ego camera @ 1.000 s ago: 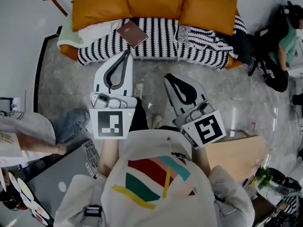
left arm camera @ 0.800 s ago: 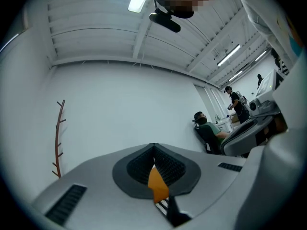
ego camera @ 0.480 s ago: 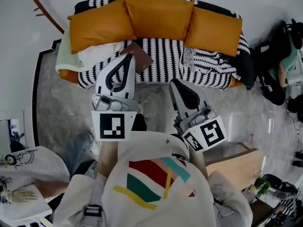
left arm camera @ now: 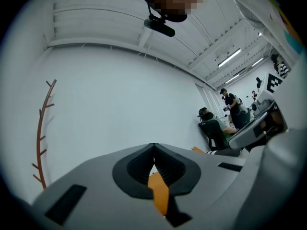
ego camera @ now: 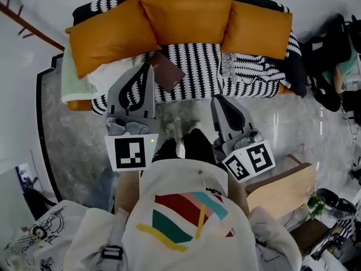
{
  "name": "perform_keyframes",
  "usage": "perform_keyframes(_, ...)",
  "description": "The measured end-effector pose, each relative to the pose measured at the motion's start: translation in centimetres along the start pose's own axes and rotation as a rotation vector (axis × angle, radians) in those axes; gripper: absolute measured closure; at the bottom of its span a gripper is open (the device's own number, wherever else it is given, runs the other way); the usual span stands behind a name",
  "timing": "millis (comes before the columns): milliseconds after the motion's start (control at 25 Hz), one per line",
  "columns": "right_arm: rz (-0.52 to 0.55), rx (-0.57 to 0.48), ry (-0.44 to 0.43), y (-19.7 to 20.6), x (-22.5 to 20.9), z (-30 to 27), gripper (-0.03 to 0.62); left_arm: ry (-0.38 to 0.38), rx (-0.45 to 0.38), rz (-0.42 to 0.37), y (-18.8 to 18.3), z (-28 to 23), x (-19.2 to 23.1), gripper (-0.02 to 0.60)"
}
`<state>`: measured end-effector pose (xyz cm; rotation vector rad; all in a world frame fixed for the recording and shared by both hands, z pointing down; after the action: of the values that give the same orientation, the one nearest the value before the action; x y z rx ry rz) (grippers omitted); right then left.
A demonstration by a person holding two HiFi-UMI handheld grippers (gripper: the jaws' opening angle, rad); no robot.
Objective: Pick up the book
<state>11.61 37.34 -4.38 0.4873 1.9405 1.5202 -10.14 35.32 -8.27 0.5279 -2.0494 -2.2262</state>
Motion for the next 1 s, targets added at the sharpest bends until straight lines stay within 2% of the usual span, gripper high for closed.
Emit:
perform_keyframes(320,0.004,0.007,-0.030,-1.1,-4.6,-5.3,0.580,0.004,0.026,0.014,1.7,-6.0,-0.2,0.574)
perform_keyframes(600,-0.025,0.011,-0.117,-1.8,-9.6,-9.9,0.579,0.031,0.031,-0.047,1.9,-12.9,-0.9,0.574)
perform_keyframes(760,-0.067,0.017,-0.123,-1.4,-12.3,-11.8,0.570,0.047,0.062,-0.064,3.1,-15.8,-1.1,0.574)
perform_keyframes(800,-0.087,0.015,-0.119,-1.0,-12.9,-12.3,0.512,0.048,0.071,-0.060,3.8,-16.3,-1.1,0.574)
perform_keyframes(840,-0.112,0.008,-0.117,-0.6,-13.5,-13.0,0.418,0.050,0.083,-0.056,4.8,-16.9,-1.0,0.574)
perform_keyframes(880,-0.145,0.003,-0.119,0.2,-14.3,-13.7,0.356,0.053,0.097,-0.052,5.9,-17.5,-1.0,0.574)
perform_keyframes(1000,-0.303,0.030,-0.127,3.9,-16.7,-15.7,0.338,0.078,0.144,-0.044,10.4,-19.7,-1.0,0.574)
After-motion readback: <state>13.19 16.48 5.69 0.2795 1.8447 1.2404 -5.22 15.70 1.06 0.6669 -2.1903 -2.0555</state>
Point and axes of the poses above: the fingertips, and each gripper's own axes: z backward along the fingers, x to its left, y out of its underside, the point moved 7 cm from there along z, backward along the fingers, and after that the axes turned 3 degrees about z, right-handed, at the moved point
